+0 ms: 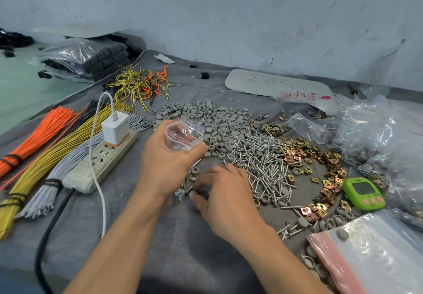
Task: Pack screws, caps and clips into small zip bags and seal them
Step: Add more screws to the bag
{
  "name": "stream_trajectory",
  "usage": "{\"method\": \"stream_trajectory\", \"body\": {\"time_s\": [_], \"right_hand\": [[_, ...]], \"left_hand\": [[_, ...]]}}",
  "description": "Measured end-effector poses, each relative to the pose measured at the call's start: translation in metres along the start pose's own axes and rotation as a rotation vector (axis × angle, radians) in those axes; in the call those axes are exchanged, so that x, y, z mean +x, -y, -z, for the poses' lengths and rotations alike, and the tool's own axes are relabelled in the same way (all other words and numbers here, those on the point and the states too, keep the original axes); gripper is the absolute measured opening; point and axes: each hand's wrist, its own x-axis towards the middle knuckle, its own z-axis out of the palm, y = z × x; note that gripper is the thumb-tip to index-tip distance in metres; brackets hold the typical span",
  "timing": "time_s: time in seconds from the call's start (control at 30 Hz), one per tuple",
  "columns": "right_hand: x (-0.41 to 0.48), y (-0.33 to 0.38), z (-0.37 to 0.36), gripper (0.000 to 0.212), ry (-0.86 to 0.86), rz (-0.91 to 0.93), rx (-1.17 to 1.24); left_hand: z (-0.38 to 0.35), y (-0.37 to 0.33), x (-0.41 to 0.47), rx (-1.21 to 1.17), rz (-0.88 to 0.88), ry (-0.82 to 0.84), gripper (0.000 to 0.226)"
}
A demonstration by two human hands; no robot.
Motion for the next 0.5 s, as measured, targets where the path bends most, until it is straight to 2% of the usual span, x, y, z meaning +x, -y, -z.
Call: {"method": "stream_trajectory", "body": {"time_s": [0.17, 0.23, 0.3, 0.37, 0.43, 0.5], "right_hand": [[-0.001, -0.003, 0.002, 0.008, -0.004, -0.010, 0.014], [0.000, -0.009, 0.009, 0.006, -0.055, -0.058, 0.067], [0.003, -0.015, 0.021, 0.007, -0.132, -0.176, 0.270], [0.007, -0.018, 0.035, 0.004, -0.204, -0.281, 0.558], [0.010, -0.017, 0.048, 0.006, -0.312, -0.266, 0.729], [0.011, -0.015, 0.057, 0.010, -0.414, -0.200, 0.799]], "left_hand": [[0.003, 0.000, 0.001, 0.044, 0.013, -0.016, 0.038], [0.005, 0.000, 0.001, 0.047, 0.023, -0.037, 0.045], [0.006, 0.000, 0.001, 0.068, 0.023, -0.042, 0.048], [0.005, -0.002, 0.000, 0.096, 0.012, -0.023, 0.041], [0.001, -0.004, -0.003, 0.164, -0.027, 0.014, 0.035], [-0.005, -0.008, -0.009, 0.271, -0.075, 0.069, 0.039]]}}
